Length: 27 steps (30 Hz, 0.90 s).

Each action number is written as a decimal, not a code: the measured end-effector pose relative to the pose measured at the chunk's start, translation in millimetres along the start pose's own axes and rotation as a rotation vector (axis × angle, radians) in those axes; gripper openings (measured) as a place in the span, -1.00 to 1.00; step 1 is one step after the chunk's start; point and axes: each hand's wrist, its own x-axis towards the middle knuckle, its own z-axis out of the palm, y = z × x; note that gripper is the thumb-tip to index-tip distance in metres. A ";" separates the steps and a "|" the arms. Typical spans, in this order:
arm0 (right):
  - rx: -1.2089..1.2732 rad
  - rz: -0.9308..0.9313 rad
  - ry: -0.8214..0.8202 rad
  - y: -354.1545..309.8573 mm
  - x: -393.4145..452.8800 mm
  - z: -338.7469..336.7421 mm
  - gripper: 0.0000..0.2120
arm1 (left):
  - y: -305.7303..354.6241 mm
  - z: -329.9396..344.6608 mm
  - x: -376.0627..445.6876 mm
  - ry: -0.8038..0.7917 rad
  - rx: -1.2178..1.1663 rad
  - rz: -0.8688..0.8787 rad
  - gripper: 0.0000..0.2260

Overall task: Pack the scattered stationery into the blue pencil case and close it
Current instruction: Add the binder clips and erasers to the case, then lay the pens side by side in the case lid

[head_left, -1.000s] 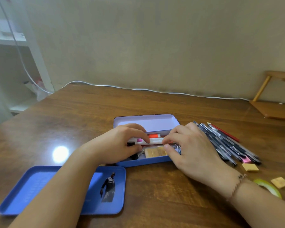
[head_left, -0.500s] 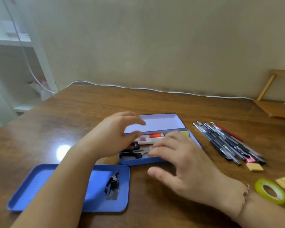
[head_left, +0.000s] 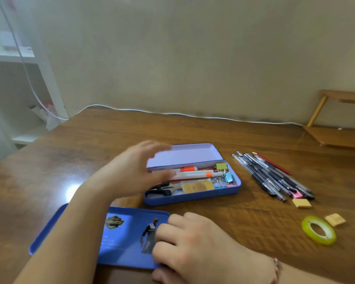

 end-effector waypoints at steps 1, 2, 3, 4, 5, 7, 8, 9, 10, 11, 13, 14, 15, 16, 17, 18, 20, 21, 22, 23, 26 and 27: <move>0.009 0.025 -0.026 3.2 -8.7 -5.5 -0.75 | 4.8 3.1 -2.2 -0.150 0.073 0.000 -0.24; 0.012 0.045 -0.054 7.2 -19.4 -11.1 -0.72 | 9.4 6.8 -3.3 -0.261 0.131 0.006 -0.17; 0.011 0.061 -0.080 11.8 -32.0 -17.1 -0.70 | 14.0 10.1 -3.6 -0.328 0.156 0.008 -0.15; 0.010 0.082 -0.099 16.8 -46.5 -22.6 -0.70 | 17.6 12.8 -3.4 -0.359 0.163 0.006 -0.15; 0.017 0.111 -0.110 22.3 -62.3 -28.4 -0.71 | 19.3 15.0 -2.5 -0.364 0.169 0.007 -0.16; 0.039 0.196 -0.105 32.6 -92.9 -39.3 -0.69 | 18.9 18.6 -1.3 -0.338 0.190 0.023 -0.20; 0.049 0.247 -0.096 37.2 -106.6 -44.4 -0.67 | 16.6 19.9 -0.7 -0.328 0.190 0.029 -0.23; 0.057 0.292 -0.094 41.4 -118.9 -49.5 -0.66 | 14.7 20.5 -0.3 -0.332 0.178 0.025 -0.24; 0.054 0.320 -0.094 45.2 -129.4 -54.3 -0.65 | 13.0 20.8 0.5 -0.344 0.160 0.015 -0.25; 0.042 0.335 -0.088 49.1 -137.2 -59.6 -0.65 | 12.0 21.2 1.7 -0.350 0.139 0.007 -0.25; 0.024 0.383 -0.030 59.2 -147.1 -69.7 -0.67 | 11.0 24.5 4.1 -0.340 0.098 -0.007 -0.26; 0.036 0.449 0.023 67.3 -148.8 -76.1 -0.70 | 11.0 26.6 5.9 -0.323 0.086 -0.010 -0.26; 0.055 0.547 0.091 78.6 -147.9 -83.9 -0.73 | 11.6 28.4 8.3 -0.307 0.081 -0.013 -0.26; 0.059 0.666 0.151 92.4 -145.8 -91.2 -0.76 | 13.9 29.2 10.6 -0.302 0.088 -0.019 -0.25; 0.037 0.791 0.163 108.7 -144.2 -95.3 -0.77 | 16.2 29.6 12.5 -0.306 0.113 -0.028 -0.24; 0.003 0.910 0.116 125.1 -142.5 -96.6 -0.75 | 19.5 29.0 14.5 -0.313 0.150 -0.031 -0.22; -0.008 1.055 -0.053 147.6 -137.6 -91.5 -0.66 | 29.6 24.5 18.7 -0.324 0.216 0.005 -0.17; -0.001 1.073 -0.104 153.4 -135.9 -87.0 -0.64 | 37.8 21.4 22.1 -0.312 0.227 0.040 -0.19; 0.004 1.078 -0.119 156.6 -135.9 -81.2 -0.64 | 48.3 18.8 25.7 -0.285 0.220 0.079 -0.26; 0.002 1.079 -0.109 157.6 -136.5 -77.0 -0.66 | 60.1 17.6 29.9 -0.251 0.195 0.122 -0.38; -0.043 1.076 -0.036 160.4 -142.2 -69.8 -0.77 | 90.5 25.1 34.2 -0.275 0.131 0.266 -0.82; -0.053 1.088 -0.005 161.0 -143.8 -70.5 -0.80 | 93.3 29.7 30.6 -0.318 0.114 0.308 -0.88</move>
